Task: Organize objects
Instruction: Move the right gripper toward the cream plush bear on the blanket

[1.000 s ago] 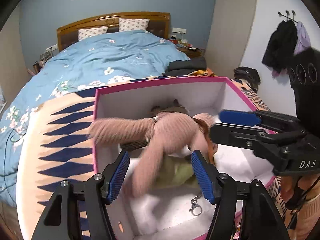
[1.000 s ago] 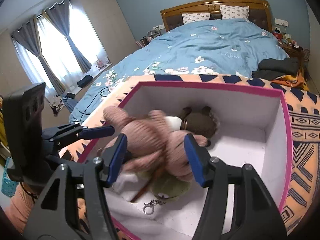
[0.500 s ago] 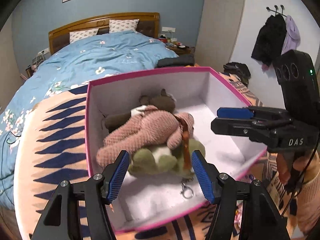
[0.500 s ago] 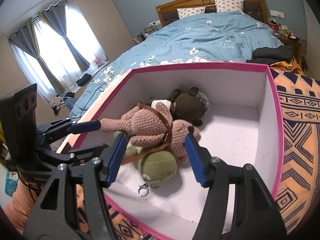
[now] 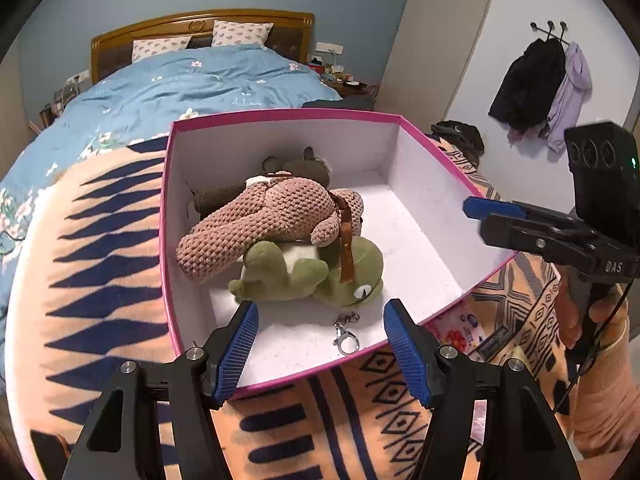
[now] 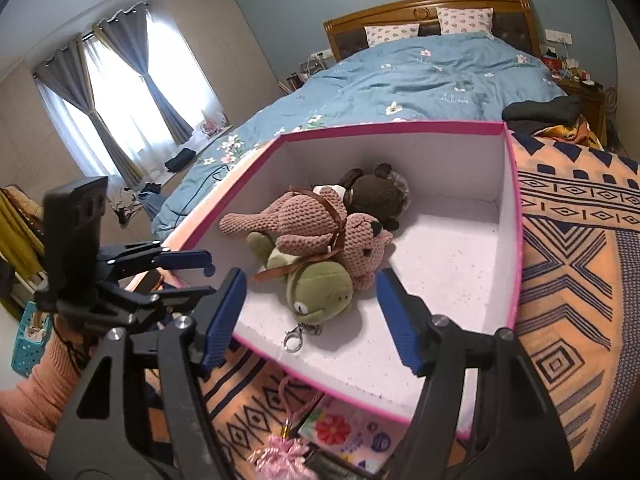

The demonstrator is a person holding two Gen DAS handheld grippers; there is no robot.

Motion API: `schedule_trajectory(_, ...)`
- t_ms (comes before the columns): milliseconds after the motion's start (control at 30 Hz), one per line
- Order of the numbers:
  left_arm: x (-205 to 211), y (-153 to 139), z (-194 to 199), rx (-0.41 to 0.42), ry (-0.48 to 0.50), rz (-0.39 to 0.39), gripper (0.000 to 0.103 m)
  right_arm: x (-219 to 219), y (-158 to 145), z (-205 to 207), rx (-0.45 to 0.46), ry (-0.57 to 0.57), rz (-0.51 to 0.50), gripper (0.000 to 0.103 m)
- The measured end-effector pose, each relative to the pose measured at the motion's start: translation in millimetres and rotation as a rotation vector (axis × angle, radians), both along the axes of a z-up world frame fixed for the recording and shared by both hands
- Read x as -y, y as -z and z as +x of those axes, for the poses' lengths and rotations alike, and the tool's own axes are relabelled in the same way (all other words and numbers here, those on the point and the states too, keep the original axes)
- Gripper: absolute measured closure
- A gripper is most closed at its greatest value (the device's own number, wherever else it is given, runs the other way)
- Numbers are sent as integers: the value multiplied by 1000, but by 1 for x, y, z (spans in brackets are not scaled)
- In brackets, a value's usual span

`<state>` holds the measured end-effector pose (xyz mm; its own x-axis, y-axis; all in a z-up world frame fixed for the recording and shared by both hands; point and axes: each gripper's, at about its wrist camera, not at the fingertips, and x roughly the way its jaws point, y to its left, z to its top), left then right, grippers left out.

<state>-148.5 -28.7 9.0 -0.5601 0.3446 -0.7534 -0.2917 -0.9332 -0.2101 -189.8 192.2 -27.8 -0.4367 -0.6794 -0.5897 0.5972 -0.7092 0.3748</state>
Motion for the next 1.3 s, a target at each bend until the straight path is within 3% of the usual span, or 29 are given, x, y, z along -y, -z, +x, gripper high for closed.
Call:
schedule_trajectory(233,0,-2,8,6,-35,16,36,-24,-4,19,-18,1,-22,31)
schedule_trajectory(333,-8,-10,19,-66,-56,-40,36,-34,-6,29,-30,0,-32,30)
schedule_trajectory(500,-26,-28,53,-199,-3,-44,34,-47,-5,57,-64,-25,-22,30)
schedule_trajectory(667,-49,-32,86,-239,115,-23,30,-57,11,90,-62,-29,7,30)
schedule_trajectory(1067,-107,22,146,-106,392,-29,30,-91,79,164,94,-29,16,29)
schedule_trajectory(1300,-114,42,163,-22,423,12,30,-98,114,189,200,-22,-21,30)
